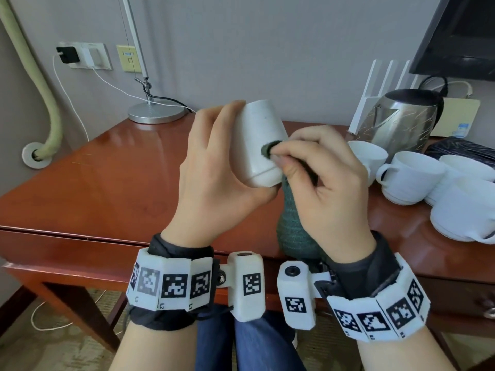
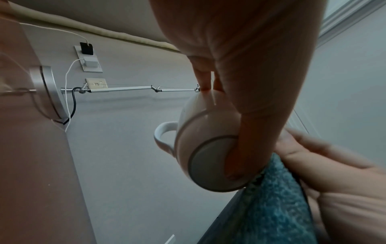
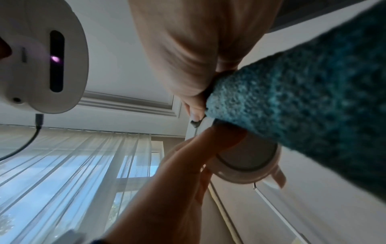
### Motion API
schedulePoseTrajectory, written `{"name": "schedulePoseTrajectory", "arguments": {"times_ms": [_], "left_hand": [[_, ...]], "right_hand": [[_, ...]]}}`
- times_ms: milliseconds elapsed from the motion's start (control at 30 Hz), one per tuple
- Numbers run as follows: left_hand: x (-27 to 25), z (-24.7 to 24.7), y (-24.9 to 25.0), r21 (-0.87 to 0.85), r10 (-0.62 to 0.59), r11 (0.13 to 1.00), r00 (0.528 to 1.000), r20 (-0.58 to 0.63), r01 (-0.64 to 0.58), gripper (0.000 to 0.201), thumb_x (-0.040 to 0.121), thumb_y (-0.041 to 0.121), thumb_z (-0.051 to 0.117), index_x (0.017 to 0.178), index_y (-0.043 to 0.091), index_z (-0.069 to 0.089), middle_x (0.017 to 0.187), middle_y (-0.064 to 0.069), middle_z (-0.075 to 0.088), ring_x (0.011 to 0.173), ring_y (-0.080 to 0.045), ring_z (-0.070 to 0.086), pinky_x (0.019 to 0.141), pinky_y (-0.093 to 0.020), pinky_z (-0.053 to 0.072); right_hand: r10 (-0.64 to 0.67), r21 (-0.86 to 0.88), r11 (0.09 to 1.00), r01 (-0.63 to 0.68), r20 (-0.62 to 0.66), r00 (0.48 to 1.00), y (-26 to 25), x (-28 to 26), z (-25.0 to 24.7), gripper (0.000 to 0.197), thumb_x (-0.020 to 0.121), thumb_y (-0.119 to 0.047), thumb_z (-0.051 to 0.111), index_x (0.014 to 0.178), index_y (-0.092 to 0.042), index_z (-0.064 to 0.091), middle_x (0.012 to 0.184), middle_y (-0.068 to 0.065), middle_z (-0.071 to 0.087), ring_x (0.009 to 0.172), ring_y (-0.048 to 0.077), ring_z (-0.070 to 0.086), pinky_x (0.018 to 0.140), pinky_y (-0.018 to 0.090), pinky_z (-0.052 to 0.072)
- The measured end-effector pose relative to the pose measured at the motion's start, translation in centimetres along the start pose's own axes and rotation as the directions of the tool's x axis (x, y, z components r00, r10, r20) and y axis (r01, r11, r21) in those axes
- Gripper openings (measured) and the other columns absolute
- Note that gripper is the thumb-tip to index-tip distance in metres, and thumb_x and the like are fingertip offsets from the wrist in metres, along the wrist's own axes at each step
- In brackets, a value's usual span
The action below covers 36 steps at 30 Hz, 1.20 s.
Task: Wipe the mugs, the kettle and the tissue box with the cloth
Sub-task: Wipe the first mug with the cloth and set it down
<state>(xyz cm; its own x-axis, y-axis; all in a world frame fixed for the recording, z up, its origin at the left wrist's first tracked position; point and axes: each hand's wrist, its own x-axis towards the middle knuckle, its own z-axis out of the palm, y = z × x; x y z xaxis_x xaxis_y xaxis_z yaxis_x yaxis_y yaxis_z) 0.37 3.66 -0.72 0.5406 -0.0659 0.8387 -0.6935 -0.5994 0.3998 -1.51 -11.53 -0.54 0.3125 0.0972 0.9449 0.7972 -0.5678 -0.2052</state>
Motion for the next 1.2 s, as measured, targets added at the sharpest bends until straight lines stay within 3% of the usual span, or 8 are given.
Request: {"name": "schedulePoseTrajectory", "arguments": {"times_ms": [167, 300, 433, 533, 733, 967, 1067, 1200], "left_hand": [[-0.2, -0.1, -0.2, 0.0, 0.021, 1.0, 1.0, -0.02, -0.021, 0.087, 0.065, 0.048, 0.077, 0.135, 0.004, 0.047, 0.122, 0.004, 0.038, 0.114, -0.016, 0.046, 0.084, -0.021, 0.04], [-0.2, 0.3, -0.3, 0.02, 0.04, 0.999, 0.999, -0.025, -0.04, 0.082, 0.068, 0.044, 0.076, 0.134, 0.006, 0.046, 0.121, 0.004, 0.039, 0.113, -0.019, 0.048, 0.083, -0.026, 0.042], [-0.3, 0.4, -0.3, 0.035, 0.073, 0.997, 0.997, -0.036, -0.072, 0.079, 0.068, 0.041, 0.076, 0.134, 0.012, 0.043, 0.122, 0.005, 0.04, 0.113, -0.022, 0.05, 0.084, -0.028, 0.044], [-0.3, 0.1, -0.4, 0.009, 0.053, 0.999, 0.997, -0.047, -0.053, 0.083, 0.067, 0.042, 0.081, 0.134, 0.007, 0.046, 0.122, 0.005, 0.04, 0.115, -0.023, 0.05, 0.085, -0.027, 0.043], [-0.4, 0.6, -0.2, 0.002, 0.067, 0.998, 0.998, 0.007, -0.067, 0.081, 0.068, 0.036, 0.077, 0.134, 0.004, 0.046, 0.123, -0.007, 0.046, 0.115, -0.024, 0.049, 0.087, -0.029, 0.044], [-0.4, 0.3, -0.2, -0.044, 0.102, 0.994, 0.995, 0.022, -0.101, 0.081, 0.066, 0.036, 0.076, 0.135, 0.006, 0.045, 0.124, 0.002, 0.041, 0.118, -0.024, 0.049, 0.089, -0.028, 0.043], [-0.3, 0.1, -0.3, -0.026, 0.091, 0.996, 0.996, 0.007, -0.09, 0.079, 0.068, 0.036, 0.076, 0.134, 0.005, 0.046, 0.122, 0.004, 0.041, 0.116, -0.025, 0.049, 0.09, -0.029, 0.043], [-0.6, 0.6, -0.1, -0.027, 0.101, 0.995, 0.994, 0.036, -0.1, 0.078, 0.068, 0.028, 0.079, 0.134, 0.007, 0.043, 0.124, -0.005, 0.045, 0.116, -0.025, 0.05, 0.09, -0.029, 0.043]], "right_hand": [[0.025, 0.0, 1.0, -0.025, -0.012, 1.0, 0.9, -0.1, -0.9, 0.007, 0.087, 0.006, 0.065, 0.091, 0.003, 0.071, 0.089, 0.012, 0.062, 0.085, 0.015, 0.057, 0.08, 0.022, 0.045], [-0.048, 0.012, 0.999, 0.047, 0.043, 0.998, 0.2, -0.6, 0.0, 0.008, 0.087, 0.004, 0.065, 0.091, 0.003, 0.072, 0.088, 0.014, 0.064, 0.08, 0.028, 0.06, 0.075, 0.037, 0.048], [0.012, -0.01, 1.0, -0.012, -0.011, 1.0, 0.6, 0.3, -0.1, 0.008, 0.087, 0.005, 0.065, 0.091, 0.002, 0.071, 0.089, 0.013, 0.062, 0.084, 0.017, 0.057, 0.077, 0.025, 0.046], [0.07, 0.002, 0.998, -0.07, -0.024, 0.997, 1.3, 0.1, -0.7, 0.007, 0.088, 0.005, 0.064, 0.092, 0.002, 0.07, 0.089, 0.011, 0.06, 0.085, 0.012, 0.054, 0.078, 0.02, 0.044], [0.031, 0.006, 1.0, -0.031, 0.006, 1.0, -0.2, -0.4, -0.2, 0.007, 0.086, 0.004, 0.066, 0.088, 0.001, 0.071, 0.087, 0.009, 0.061, 0.081, 0.023, 0.058, 0.075, 0.034, 0.047], [0.118, 0.023, 0.993, -0.117, -0.045, 0.992, 0.7, 0.2, -0.8, 0.007, 0.088, 0.005, 0.063, 0.092, 0.001, 0.068, 0.091, 0.005, 0.058, 0.085, 0.007, 0.053, 0.078, 0.017, 0.042], [0.107, 0.048, 0.993, -0.107, 0.007, 0.994, -0.1, -0.8, -0.5, 0.007, 0.087, 0.007, 0.063, 0.088, 0.002, 0.068, 0.088, 0.007, 0.059, 0.083, 0.009, 0.054, 0.077, 0.02, 0.043], [0.065, 0.041, 0.997, -0.065, 0.003, 0.998, -0.5, 0.0, 0.0, 0.007, 0.088, 0.006, 0.064, 0.087, 0.001, 0.069, 0.086, 0.007, 0.059, 0.082, 0.012, 0.055, 0.076, 0.024, 0.044]]}}
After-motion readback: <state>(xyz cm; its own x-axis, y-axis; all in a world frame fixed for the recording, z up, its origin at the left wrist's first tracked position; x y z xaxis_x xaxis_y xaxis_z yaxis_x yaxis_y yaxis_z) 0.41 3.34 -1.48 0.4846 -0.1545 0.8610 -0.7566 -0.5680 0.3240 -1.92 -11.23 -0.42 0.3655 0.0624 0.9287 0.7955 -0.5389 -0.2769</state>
